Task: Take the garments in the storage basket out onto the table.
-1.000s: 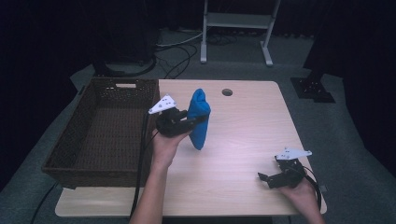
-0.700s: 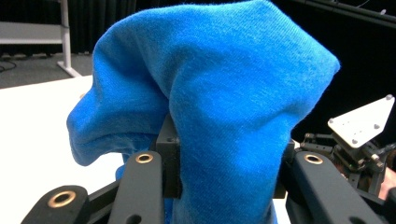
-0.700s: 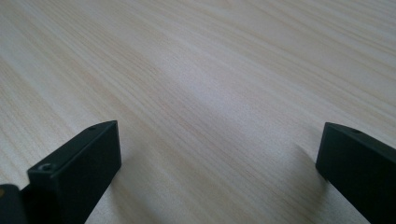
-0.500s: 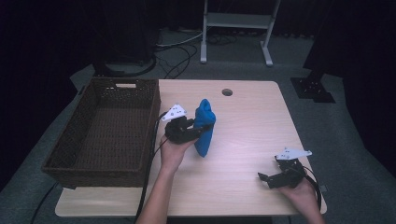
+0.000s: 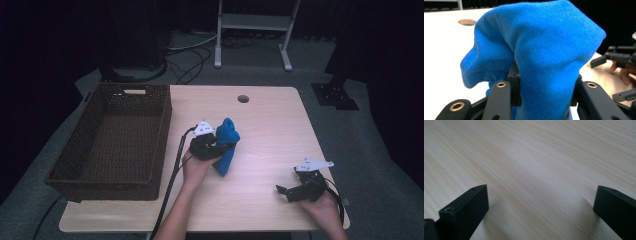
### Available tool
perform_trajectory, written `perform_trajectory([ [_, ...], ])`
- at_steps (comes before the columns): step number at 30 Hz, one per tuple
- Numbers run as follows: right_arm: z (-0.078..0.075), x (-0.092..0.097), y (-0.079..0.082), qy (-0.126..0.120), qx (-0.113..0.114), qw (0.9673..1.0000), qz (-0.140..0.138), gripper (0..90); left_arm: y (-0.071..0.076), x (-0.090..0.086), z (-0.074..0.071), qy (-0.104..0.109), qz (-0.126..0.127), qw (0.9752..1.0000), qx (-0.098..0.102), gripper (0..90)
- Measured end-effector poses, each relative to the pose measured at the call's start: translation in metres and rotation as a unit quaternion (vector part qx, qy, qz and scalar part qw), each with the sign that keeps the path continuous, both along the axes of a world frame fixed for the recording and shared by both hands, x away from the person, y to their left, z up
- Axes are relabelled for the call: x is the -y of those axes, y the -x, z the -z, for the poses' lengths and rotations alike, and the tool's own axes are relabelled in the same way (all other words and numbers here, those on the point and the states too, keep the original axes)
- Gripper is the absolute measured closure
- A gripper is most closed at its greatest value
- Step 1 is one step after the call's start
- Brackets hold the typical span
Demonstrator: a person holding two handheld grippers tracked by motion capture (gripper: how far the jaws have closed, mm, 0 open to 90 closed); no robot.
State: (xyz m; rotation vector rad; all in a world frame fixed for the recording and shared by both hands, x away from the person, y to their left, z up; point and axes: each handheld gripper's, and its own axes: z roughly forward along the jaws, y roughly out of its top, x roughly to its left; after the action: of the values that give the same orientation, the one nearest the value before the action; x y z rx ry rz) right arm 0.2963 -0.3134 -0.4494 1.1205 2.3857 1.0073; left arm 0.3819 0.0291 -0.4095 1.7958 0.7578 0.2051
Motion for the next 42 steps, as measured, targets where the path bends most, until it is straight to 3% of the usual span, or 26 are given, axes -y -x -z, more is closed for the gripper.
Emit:
perform_trajectory([
  [12, 0.0, 0.0, 0.0, 0.001, 0.0, 1.0, 0.0, 0.0, -0.004, 0.01, 0.016, -0.01, -0.001, 0.9999, -0.013, 58.8],
  [18, 0.0, 0.0, 0.0, 0.001, 0.0, 1.0, 0.0, 0.0, -0.006, 0.011, 0.023, 0.003, -0.008, 0.9998, -0.019, 55.8],
  [23, 0.0, 0.0, 0.0, 0.001, 0.0, 1.0, 0.0, 0.0, -0.005, 0.014, 0.025, 0.0, -0.009, 0.9998, -0.016, 53.8],
  [35, 0.0, 0.0, 0.0, 0.001, 0.0, 1.0, 0.0, 0.0, -0.004, 0.021, 0.027, -0.012, -0.012, 0.9998, -0.007, 41.0],
  [42, 0.0, 0.0, 0.0, 0.001, 0.0, 1.0, 0.0, 0.0, -0.005, 0.022, 0.028, 0.006, -0.011, 0.9999, -0.005, 31.2],
])
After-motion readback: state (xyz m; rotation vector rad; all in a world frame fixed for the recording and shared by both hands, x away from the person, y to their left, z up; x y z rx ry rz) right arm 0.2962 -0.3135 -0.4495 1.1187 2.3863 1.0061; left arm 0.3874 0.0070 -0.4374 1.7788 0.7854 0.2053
